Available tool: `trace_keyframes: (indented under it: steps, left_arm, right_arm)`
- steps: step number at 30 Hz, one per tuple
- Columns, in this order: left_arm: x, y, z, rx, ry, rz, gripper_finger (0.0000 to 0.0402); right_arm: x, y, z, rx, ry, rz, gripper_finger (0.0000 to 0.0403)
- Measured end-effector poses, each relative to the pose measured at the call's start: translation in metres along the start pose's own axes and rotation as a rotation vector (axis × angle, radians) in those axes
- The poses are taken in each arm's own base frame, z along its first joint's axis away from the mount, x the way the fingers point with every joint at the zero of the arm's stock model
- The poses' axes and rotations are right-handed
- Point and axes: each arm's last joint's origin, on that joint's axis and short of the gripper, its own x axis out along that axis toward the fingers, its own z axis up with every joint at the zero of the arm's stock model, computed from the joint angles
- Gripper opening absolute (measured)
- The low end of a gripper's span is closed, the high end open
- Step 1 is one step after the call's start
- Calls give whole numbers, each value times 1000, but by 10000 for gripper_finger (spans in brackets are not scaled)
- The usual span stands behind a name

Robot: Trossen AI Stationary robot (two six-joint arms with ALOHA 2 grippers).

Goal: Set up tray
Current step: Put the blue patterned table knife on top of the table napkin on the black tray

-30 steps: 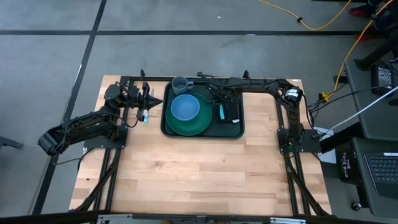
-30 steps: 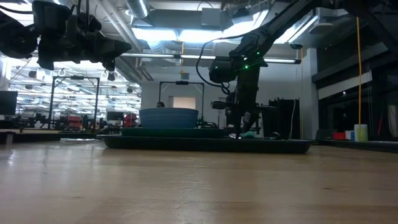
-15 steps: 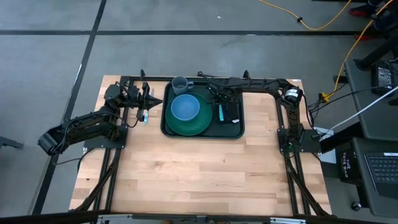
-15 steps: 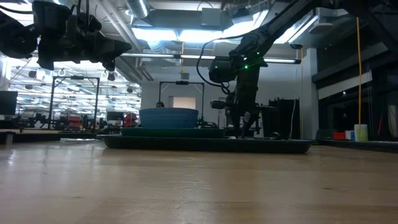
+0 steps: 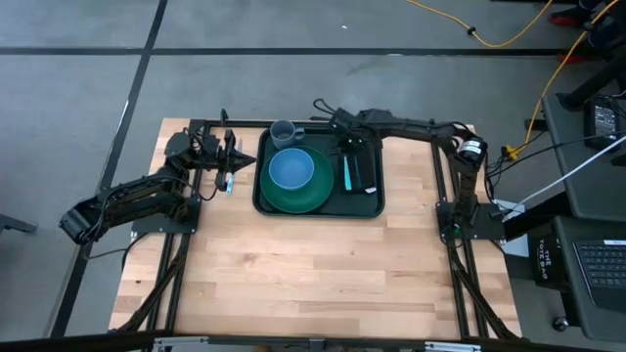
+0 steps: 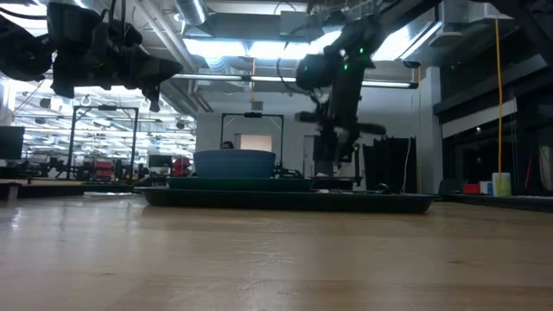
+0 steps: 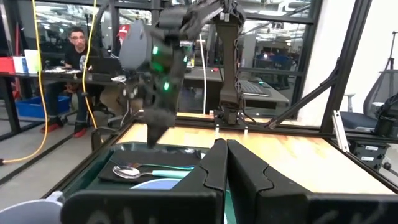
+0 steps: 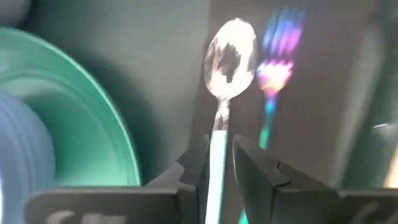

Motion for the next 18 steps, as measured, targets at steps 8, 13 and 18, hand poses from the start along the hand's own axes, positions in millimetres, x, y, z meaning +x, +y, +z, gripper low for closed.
trace_keyframes:
  steps: [8,13,18]
  left_arm:
    - [0,0,-1,-12,10,2,3]
    - [0,1,-3,-28,23,4,3]
    - [0,1,-4,-36,29,5,3]
  right_arm:
    - [-47,4,-11,-186,-116,-11,75]
    - [-58,23,-40,-376,-221,-77,54]
    - [-55,39,-73,-532,-274,-74,8]
